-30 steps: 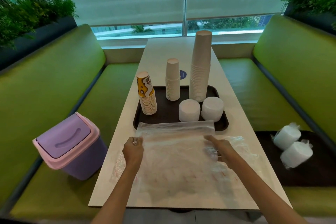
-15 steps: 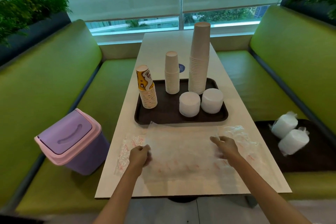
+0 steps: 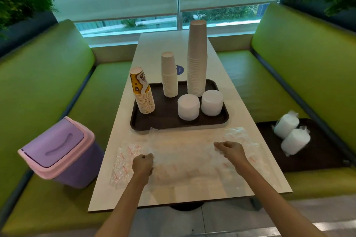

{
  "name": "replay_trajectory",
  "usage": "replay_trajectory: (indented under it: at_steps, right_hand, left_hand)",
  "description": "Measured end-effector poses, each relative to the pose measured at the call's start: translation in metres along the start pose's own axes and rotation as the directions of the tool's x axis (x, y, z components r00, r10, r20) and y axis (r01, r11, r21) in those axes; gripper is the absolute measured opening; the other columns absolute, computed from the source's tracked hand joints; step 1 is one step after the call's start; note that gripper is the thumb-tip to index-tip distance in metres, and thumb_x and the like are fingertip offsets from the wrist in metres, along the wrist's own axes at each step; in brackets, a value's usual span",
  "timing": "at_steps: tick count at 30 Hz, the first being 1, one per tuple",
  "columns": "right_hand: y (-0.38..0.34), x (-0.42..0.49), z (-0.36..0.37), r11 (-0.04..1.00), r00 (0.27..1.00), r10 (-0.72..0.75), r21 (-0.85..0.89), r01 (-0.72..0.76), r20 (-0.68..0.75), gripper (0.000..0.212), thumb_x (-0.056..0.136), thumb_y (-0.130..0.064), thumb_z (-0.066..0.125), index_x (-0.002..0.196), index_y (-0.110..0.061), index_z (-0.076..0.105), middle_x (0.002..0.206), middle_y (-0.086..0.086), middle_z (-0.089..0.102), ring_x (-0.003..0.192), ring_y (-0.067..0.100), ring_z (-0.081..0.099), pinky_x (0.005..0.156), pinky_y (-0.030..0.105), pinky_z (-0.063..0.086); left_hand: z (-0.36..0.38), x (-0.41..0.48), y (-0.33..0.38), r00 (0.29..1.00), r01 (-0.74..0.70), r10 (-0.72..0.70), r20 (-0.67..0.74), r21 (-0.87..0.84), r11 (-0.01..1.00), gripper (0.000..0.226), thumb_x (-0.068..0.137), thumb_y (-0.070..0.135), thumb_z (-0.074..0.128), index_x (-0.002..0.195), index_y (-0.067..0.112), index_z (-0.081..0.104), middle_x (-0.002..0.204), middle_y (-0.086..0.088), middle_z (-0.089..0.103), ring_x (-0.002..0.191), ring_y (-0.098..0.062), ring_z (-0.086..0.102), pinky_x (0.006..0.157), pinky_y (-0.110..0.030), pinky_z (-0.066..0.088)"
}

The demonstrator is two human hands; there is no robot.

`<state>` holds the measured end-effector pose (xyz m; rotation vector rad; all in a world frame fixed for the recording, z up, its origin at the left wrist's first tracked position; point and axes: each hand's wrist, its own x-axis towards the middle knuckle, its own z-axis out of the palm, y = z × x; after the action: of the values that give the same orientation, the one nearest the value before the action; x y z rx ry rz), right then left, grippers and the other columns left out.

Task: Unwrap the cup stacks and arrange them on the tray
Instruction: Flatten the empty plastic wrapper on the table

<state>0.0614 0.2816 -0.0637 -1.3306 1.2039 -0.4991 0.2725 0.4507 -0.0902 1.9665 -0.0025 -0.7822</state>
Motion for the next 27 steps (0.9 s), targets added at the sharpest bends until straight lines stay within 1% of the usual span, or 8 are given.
replay_trajectory:
  at_steps: [4,6,10,13,15,19,23,27]
  right_hand:
    - [-0.003,0.002,0.000,0.981,0.993,-0.112,0.166,0.103,0.042,0.016,0.092,-0.009,0.059,0.107,-0.013,0.063,0.106,0.013,0.067,0.100,0.023,0.062,0.086,0.030,0.048]
    - [-0.002,0.002,0.001,0.972,0.985,-0.152,0.191,0.135,0.082,0.020,0.092,-0.005,0.056,0.109,-0.013,0.061,0.100,0.014,0.069,0.098,0.026,0.063,0.090,0.033,0.048]
    - [0.006,0.003,0.006,0.964,0.960,-0.260,0.081,0.252,0.107,0.024,0.091,0.001,0.056,0.112,-0.012,0.057,0.062,-0.003,0.063,0.073,0.019,0.069,0.073,0.022,0.049]
    - [0.012,0.003,0.009,0.939,0.939,-0.344,0.000,0.344,0.031,0.022,0.092,-0.003,0.057,0.111,-0.013,0.055,0.069,0.011,0.060,0.056,0.008,0.063,0.059,0.015,0.049]
    - [0.019,0.002,0.011,0.923,0.923,-0.384,-0.049,0.383,-0.021,0.020,0.093,-0.008,0.058,0.111,-0.015,0.055,0.071,0.018,0.059,0.055,0.005,0.059,0.057,0.020,0.050]
    - [0.033,0.002,0.019,0.889,0.895,-0.441,-0.161,0.428,-0.060,0.018,0.095,-0.014,0.056,0.113,-0.018,0.056,0.060,0.000,0.057,0.067,0.014,0.064,0.066,0.032,0.050]
    - [0.036,0.002,0.020,0.859,0.866,-0.490,-0.222,0.461,-0.096,0.015,0.098,-0.016,0.052,0.113,-0.018,0.055,0.062,0.004,0.062,0.060,0.015,0.059,0.059,0.026,0.044]
    - [0.040,0.007,0.017,0.818,0.814,-0.549,-0.321,0.477,-0.188,0.016,0.099,-0.014,0.050,0.113,-0.010,0.057,0.053,0.008,0.052,0.047,0.024,0.048,0.050,0.035,0.039]
  left_hand:
    - [0.001,-0.007,-0.008,1.000,0.015,-0.015,-0.018,-0.010,1.000,0.032,0.095,0.008,0.052,0.064,0.008,0.044,0.060,-0.009,0.041,0.047,-0.017,0.034,0.030,-0.014,0.024]
    - [0.001,-0.009,-0.008,0.999,0.023,-0.024,-0.032,-0.036,0.999,0.032,0.095,0.008,0.052,0.064,0.008,0.043,0.059,-0.008,0.040,0.047,-0.017,0.033,0.032,-0.015,0.025]
    - [0.003,-0.015,-0.012,0.997,0.010,-0.011,-0.077,-0.017,1.000,0.031,0.096,0.009,0.051,0.066,0.007,0.044,0.060,-0.009,0.042,0.049,-0.018,0.036,0.045,-0.023,0.028]
    - [0.002,-0.017,-0.016,0.990,-0.052,0.060,-0.125,0.062,0.997,0.023,0.096,0.013,0.049,0.075,0.004,0.051,0.067,-0.012,0.050,0.051,-0.019,0.043,0.048,-0.024,0.033]
    - [0.001,-0.019,-0.015,0.985,-0.089,0.104,-0.138,0.110,0.990,0.025,0.098,0.022,0.049,0.082,0.003,0.054,0.070,-0.009,0.053,0.055,-0.020,0.050,0.051,-0.026,0.037]
    - [0.003,-0.020,-0.011,0.975,-0.133,0.172,-0.138,0.255,0.958,0.046,0.099,0.042,0.041,0.072,0.006,0.050,0.066,-0.006,0.052,0.057,-0.022,0.056,0.052,-0.028,0.035]
    - [0.008,-0.016,-0.009,0.959,-0.191,0.250,-0.134,0.349,0.917,0.035,0.100,0.031,0.044,0.078,0.004,0.051,0.071,-0.005,0.051,0.074,-0.026,0.052,0.063,-0.031,0.033]
    - [0.008,-0.019,-0.008,0.918,-0.271,0.363,-0.162,0.411,0.870,0.022,0.101,0.023,0.044,0.088,0.005,0.049,0.083,-0.008,0.054,0.077,-0.023,0.048,0.065,-0.031,0.033]
